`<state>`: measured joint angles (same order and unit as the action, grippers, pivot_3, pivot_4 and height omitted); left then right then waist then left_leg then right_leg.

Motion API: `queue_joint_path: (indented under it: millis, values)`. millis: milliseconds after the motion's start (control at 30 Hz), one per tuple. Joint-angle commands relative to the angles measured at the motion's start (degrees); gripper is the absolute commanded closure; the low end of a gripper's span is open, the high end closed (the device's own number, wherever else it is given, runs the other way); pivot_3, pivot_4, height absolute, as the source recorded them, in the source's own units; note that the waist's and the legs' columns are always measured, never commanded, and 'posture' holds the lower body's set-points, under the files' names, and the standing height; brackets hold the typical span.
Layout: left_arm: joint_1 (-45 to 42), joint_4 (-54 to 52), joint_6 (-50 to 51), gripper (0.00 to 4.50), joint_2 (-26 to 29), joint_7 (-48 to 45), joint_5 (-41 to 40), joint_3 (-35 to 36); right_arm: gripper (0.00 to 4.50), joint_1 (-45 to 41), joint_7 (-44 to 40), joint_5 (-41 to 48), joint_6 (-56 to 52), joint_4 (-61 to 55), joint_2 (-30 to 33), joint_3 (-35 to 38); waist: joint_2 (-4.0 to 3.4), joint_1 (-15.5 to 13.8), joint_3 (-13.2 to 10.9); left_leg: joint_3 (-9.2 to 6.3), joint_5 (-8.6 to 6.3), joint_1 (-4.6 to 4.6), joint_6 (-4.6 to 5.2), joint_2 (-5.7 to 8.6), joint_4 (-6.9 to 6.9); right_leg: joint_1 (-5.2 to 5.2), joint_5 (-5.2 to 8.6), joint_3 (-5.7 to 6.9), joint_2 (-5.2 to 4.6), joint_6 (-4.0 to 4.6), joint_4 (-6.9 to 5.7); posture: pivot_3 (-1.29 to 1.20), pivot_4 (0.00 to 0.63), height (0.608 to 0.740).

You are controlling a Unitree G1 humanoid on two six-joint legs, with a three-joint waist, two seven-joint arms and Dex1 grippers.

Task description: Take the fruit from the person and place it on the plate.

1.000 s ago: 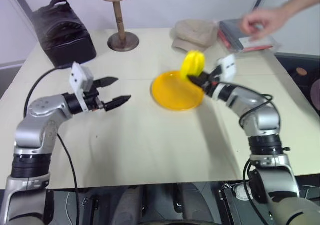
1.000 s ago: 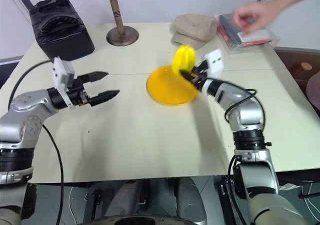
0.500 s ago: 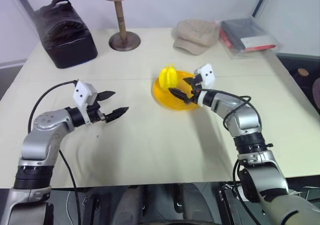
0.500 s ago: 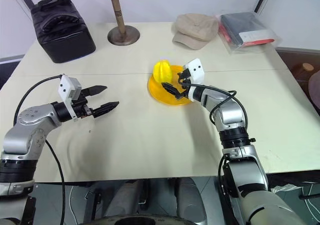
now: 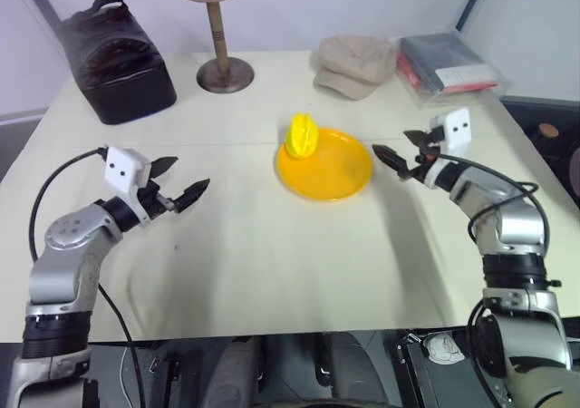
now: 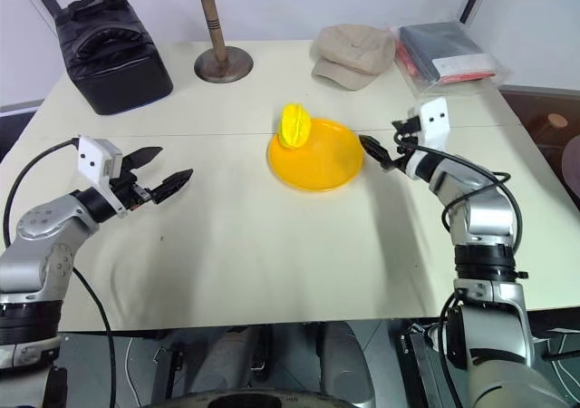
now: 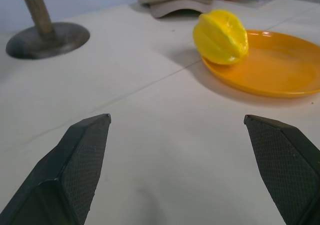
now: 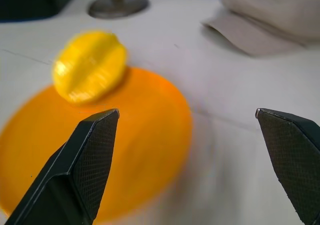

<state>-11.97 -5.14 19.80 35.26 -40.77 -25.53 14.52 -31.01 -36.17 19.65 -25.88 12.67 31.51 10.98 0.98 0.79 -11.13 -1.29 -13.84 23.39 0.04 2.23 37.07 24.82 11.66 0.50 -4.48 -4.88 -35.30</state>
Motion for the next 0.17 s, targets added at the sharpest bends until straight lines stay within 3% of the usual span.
queue_joint_path:
  millis: [33,167]
  values:
    - [0.96,-3.69,-0.13,0.00,-0.26,2.50,-0.91,3.23,0.02,1.05,0.30,2.13,0.73,-4.13,0.87,3.49,0.00,-0.09,0.00,0.00,0.00,0.00,0.00,0.00,0.00,0.00,0.00,0.00,0.00,0.00,0.00,0.00,0.150,0.740]
    - [2.56,-4.91,0.79,0.00,-0.98,4.02,-1.96,4.33,0.02,2.60,1.03,3.09,0.58,-6.01,-0.11,3.98,0.00,-0.07,0.00,0.01,0.00,0.00,0.00,0.00,0.02,-0.01,0.00,-0.01,-0.01,0.00,0.00,0.00,0.150,0.740]
